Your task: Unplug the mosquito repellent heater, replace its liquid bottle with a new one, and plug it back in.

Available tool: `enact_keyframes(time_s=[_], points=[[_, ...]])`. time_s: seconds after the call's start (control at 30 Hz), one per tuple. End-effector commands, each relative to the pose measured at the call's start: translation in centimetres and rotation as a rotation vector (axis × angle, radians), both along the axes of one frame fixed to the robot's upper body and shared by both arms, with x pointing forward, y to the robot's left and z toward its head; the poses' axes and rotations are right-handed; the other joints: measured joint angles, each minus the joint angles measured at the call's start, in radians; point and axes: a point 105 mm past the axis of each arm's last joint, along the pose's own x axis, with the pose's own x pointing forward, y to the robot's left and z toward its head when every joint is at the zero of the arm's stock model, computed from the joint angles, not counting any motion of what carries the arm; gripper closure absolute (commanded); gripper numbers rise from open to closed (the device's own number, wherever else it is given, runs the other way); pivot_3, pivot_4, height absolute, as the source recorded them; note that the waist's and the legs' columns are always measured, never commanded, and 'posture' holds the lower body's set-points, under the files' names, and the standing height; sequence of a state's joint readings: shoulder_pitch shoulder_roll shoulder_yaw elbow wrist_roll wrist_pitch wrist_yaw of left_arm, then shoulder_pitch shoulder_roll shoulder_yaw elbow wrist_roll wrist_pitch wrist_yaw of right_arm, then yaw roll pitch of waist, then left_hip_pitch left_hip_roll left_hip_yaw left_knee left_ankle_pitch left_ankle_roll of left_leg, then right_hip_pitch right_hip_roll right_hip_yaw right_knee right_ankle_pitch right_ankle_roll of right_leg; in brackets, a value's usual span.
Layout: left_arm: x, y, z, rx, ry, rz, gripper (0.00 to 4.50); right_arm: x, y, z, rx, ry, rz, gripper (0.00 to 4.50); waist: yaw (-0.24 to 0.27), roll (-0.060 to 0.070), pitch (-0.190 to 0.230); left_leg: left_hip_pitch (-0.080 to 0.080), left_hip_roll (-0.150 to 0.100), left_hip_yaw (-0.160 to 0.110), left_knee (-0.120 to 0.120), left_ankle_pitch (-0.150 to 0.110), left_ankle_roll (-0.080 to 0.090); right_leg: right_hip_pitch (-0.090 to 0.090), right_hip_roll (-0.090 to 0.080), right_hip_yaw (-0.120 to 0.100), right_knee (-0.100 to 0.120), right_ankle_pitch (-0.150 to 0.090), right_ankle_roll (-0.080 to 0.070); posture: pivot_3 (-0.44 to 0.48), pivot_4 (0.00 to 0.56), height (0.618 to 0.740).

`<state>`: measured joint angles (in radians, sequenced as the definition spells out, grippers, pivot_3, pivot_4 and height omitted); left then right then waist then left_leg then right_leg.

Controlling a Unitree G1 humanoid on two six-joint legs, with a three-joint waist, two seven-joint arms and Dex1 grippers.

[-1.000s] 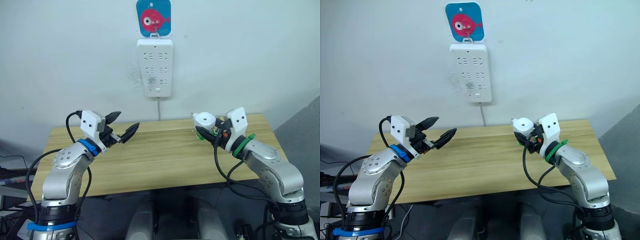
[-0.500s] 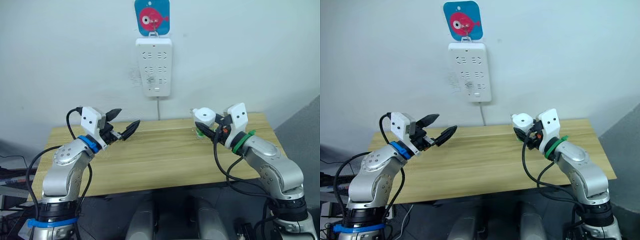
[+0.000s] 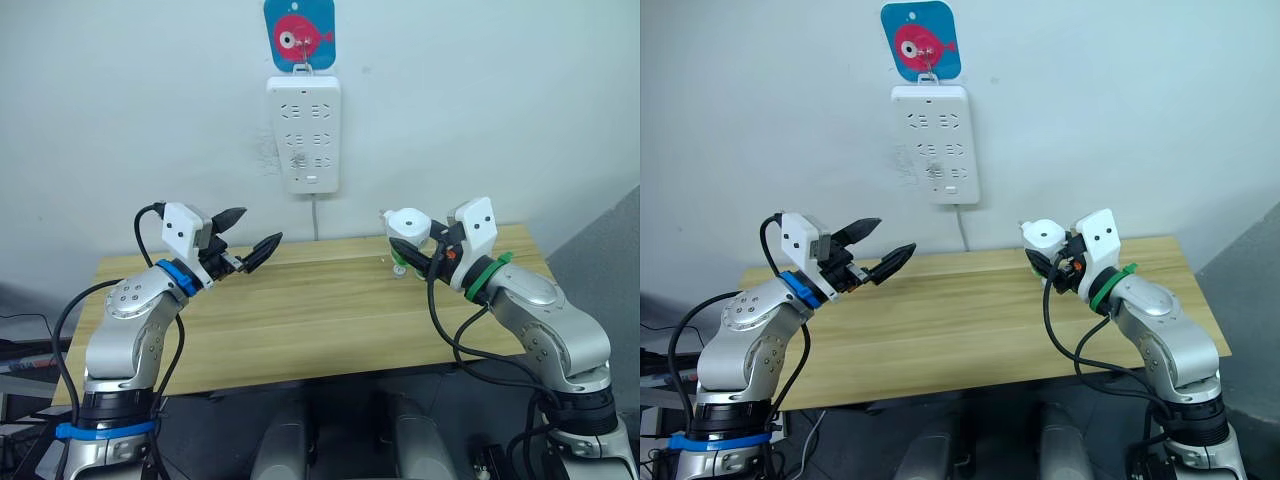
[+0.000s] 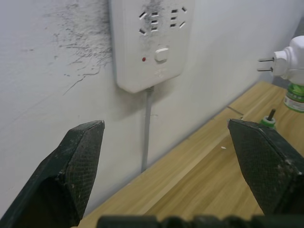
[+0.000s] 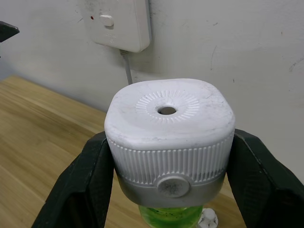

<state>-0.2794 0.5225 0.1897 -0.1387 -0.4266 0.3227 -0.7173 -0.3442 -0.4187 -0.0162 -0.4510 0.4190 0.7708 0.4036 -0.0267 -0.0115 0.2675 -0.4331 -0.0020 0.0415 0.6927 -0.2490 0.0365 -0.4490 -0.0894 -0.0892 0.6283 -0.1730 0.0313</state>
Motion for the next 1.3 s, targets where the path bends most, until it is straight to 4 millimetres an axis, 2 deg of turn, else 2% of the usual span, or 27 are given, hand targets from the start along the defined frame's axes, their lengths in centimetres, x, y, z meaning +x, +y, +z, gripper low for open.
enact_keyframes(time_s=[0.03, 0.3, 0.83, 1.0, 1.3], points=[[0.1, -0.1, 1.1, 0.018, -0.046, -0.013, 0.00, -0.6, 0.4, 2.2, 0.025, -0.089, 0.024, 1.55, 0.000, 0.000, 0.000, 0.000, 0.000, 0.000, 0.000, 0.000, 0.000, 0.000, 0.000, 0.000, 0.000, 0.000, 0.000, -0.108, 0.248, 0.740], [0.5, -0.3, 1.4, 0.029, -0.068, -0.027, 0.00, -0.5, 0.3, 2.5, 0.029, -0.095, 0.026, 1.55, 0.000, 0.000, 0.000, 0.000, 0.000, 0.000, -0.001, 0.000, 0.000, -0.001, 0.000, 0.000, 0.000, 0.000, 0.000, -0.106, 0.246, 0.740], [1.6, -0.2, 2.8, 0.030, -0.103, -0.037, 0.00, -0.2, 1.2, 4.8, 0.070, -0.119, 0.031, 1.55, -0.002, -0.001, 0.001, -0.001, 0.000, 0.001, -0.003, 0.000, 0.000, -0.001, 0.001, 0.000, -0.001, 0.000, 0.000, -0.105, 0.258, 0.740], [3.1, -0.8, 3.7, 0.038, -0.132, -0.067, 0.00, -0.3, 1.4, 5.3, 0.076, -0.130, 0.047, 1.55, 0.001, -0.003, 0.002, -0.001, -0.001, 0.000, -0.004, 0.000, 0.000, -0.001, 0.002, -0.001, -0.001, -0.001, 0.001, -0.114, 0.261, 0.740], [6.2, -3.1, 5.2, 0.034, -0.187, -0.131, 0.00, -0.5, 1.6, 5.7, 0.085, -0.144, 0.053, 1.55, -0.003, -0.005, 0.003, -0.001, -0.001, 0.000, -0.004, 0.000, 0.000, -0.001, 0.002, -0.001, -0.001, -0.001, 0.001, -0.154, 0.265, 0.740]])
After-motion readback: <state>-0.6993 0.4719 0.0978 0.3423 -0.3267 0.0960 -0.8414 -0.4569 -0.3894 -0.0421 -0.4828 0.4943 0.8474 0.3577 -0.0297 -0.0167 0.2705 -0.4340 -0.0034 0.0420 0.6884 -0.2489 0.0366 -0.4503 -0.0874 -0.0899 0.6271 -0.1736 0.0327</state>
